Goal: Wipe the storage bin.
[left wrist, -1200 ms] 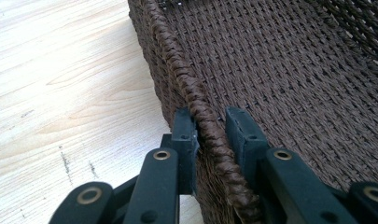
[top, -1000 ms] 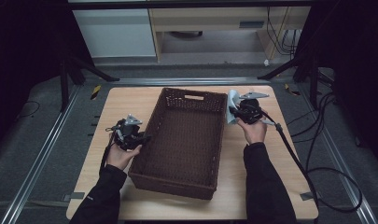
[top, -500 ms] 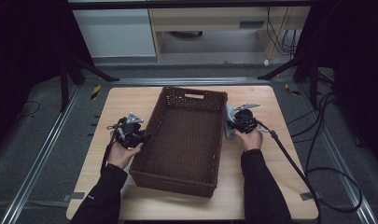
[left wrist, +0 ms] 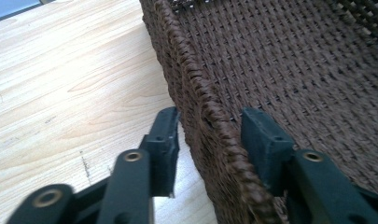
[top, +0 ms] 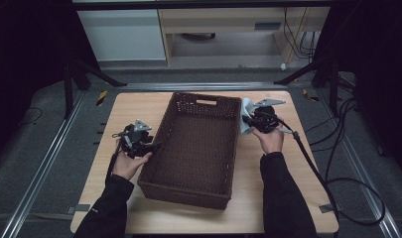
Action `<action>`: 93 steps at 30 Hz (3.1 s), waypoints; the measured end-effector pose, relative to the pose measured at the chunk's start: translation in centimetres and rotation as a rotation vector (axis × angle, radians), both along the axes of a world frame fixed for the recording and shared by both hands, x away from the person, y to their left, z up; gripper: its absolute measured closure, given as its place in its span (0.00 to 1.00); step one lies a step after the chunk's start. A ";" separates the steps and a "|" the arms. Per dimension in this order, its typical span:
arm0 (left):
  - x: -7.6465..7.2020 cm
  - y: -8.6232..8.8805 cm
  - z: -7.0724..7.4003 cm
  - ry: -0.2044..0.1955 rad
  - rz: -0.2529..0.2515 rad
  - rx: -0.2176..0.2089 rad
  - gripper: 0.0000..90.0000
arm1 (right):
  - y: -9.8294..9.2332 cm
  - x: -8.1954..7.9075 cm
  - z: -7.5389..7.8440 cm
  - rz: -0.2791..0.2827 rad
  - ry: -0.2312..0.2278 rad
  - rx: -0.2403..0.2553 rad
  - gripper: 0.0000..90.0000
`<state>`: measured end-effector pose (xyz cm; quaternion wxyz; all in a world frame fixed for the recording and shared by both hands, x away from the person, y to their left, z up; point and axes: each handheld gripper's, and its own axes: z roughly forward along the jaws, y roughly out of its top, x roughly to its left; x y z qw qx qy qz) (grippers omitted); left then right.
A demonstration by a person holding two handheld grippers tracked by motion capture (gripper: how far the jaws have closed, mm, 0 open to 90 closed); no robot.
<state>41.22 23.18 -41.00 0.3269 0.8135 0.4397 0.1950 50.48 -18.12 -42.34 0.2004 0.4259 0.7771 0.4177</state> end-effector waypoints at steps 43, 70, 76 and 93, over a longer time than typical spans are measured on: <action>-0.5 -0.1 -0.3 0.050 -0.006 -0.001 0.77 | 1.1 -1.5 -5.3 0.042 0.127 -0.058 0.93; -2.5 0.0 -0.3 0.063 -0.005 0.006 0.81 | 0.9 -4.1 -2.5 0.088 0.060 -0.026 0.93; -2.1 0.1 -0.4 0.063 0.006 -0.007 0.81 | 1.2 -4.2 -4.6 0.096 0.119 -0.047 0.93; -1.1 0.0 -0.2 0.035 0.012 -0.004 0.69 | 0.8 -5.1 -0.8 0.100 -0.014 -0.009 0.93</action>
